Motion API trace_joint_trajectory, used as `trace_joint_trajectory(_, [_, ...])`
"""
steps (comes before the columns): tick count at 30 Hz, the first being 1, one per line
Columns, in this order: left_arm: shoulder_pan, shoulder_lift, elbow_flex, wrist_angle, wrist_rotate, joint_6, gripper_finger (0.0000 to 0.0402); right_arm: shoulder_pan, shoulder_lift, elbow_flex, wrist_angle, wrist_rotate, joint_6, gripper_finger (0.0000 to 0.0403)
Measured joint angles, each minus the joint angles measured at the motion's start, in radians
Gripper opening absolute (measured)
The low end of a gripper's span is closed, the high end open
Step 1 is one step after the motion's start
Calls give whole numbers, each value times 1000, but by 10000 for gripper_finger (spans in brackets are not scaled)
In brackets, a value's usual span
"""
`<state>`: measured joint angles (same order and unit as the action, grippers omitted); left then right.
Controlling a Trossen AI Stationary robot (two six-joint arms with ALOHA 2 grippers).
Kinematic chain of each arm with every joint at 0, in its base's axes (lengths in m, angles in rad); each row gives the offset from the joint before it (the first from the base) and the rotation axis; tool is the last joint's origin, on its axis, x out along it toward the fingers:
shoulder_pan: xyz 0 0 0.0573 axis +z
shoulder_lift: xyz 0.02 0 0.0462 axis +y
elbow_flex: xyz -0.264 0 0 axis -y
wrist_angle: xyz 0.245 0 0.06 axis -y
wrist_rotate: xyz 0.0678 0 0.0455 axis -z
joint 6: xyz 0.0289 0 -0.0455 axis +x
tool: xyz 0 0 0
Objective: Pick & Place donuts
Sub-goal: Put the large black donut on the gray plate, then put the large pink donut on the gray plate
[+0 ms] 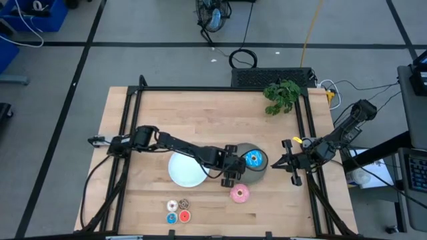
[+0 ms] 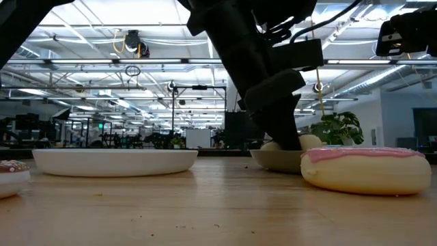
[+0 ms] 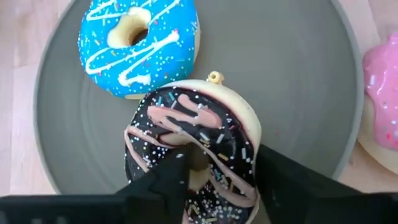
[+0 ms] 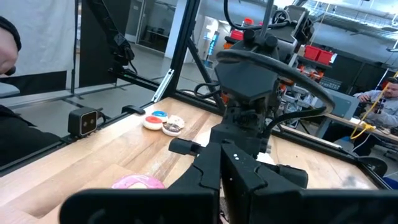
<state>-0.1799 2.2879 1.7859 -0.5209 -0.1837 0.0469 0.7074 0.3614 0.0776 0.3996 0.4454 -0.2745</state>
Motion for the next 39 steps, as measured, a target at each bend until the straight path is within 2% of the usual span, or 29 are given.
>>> trace_joint_trajectory(7, [-10, 0, 45, -43, -67, 30, 244, 0, 0, 0, 0, 0, 0, 0])
trace_joint_trajectory(10, [-22, 0, 125, -126, -79, 49, 259, 0, 0, 0, 0, 0, 0, 0])
trace_joint_trajectory(13, [-44, -5, 245, -241, -30, 74, 263, 0, 0, 0, 0, 0, 0, 0])
trace_joint_trajectory(17, [-83, -38, 365, -377, -32, 112, 242, 0, 0, 0, 0, 0, 0, 0])
trace_joint_trajectory(20, [-109, -96, 379, -484, -137, 98, 204, 0, 0, 0, 4, -1, 0, 0])
trace_joint_trajectory(23, [-115, -191, 335, -572, -244, 20, 155, 0, 0, 0, 10, -1, 0, 0])
trace_joint_trajectory(26, [-117, -321, 223, -594, -265, -15, 99, 0, -1, 0, 16, -1, 0, 0])
trace_joint_trajectory(30, [-124, -561, -69, -422, -262, -31, 28, 0, 0, 0, 20, -1, 23, 0])
trace_joint_trajectory(33, [-116, -785, -382, -135, -211, -34, 8, 0, 0, 0, 22, -1, 26, 0])
trace_joint_trajectory(36, [-98, -993, -722, 245, -70, -49, 15, 0, 0, 0, 23, -1, 26, 0])
trace_joint_trajectory(39, [-83, -1143, -1001, 560, -53, -136, 8, 0, 0, 0, 28, -1, 22, 0])
